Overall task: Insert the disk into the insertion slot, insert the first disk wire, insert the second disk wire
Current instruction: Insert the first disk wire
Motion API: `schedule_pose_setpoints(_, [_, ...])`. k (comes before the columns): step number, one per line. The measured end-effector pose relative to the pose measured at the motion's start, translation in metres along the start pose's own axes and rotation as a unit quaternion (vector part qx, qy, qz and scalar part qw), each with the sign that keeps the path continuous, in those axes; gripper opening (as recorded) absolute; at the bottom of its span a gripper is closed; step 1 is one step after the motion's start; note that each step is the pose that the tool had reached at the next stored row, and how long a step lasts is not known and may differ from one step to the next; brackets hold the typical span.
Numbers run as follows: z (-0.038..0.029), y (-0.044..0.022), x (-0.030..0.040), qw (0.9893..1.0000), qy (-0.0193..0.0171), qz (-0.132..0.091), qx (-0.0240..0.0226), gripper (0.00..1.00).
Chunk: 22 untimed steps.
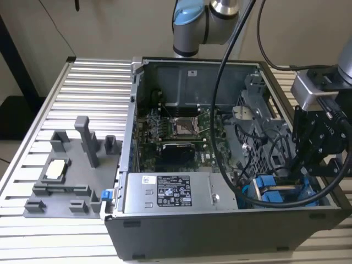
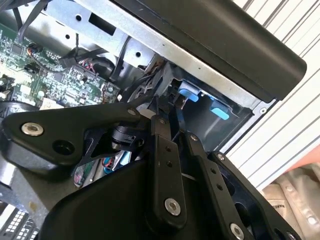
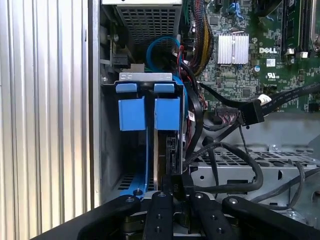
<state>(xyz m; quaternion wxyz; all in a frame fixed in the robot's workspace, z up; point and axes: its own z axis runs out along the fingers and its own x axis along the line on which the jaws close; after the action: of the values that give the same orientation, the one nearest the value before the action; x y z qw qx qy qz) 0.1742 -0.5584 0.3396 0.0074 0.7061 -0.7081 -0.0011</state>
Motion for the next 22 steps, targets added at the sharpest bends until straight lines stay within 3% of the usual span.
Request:
schedule_pose_setpoints(10, [0.0048, -0.0001, 0.0009, 0.9999, 0.0002, 0.014, -0.0007, 0.19])
schedule_pose_setpoints(12, [0.0053, -0.0003, 0.0020, 0.9999, -0.0002, 0.017, -0.0031, 0.19])
schedule_pose_setpoints(13, [0.0054, -0.0002, 0.0027, 0.9998, -0.0006, 0.018, -0.0066, 0.20])
schedule_pose_setpoints(15, [0.0024, 0.0000, 0.0034, 0.9997, -0.0002, 0.019, -0.0119, 0.20])
schedule_pose_setpoints(16, [0.0002, 0.0000, 0.0037, 0.9997, 0.0000, 0.020, -0.0137, 0.26])
schedule_pose_setpoints(17, [-0.0023, 0.0001, 0.0037, 0.9997, 0.0000, 0.020, -0.0150, 0.26])
schedule_pose_setpoints(22, [-0.0169, 0.0002, 0.0039, 0.9997, 0.0000, 0.020, -0.0167, 0.26])
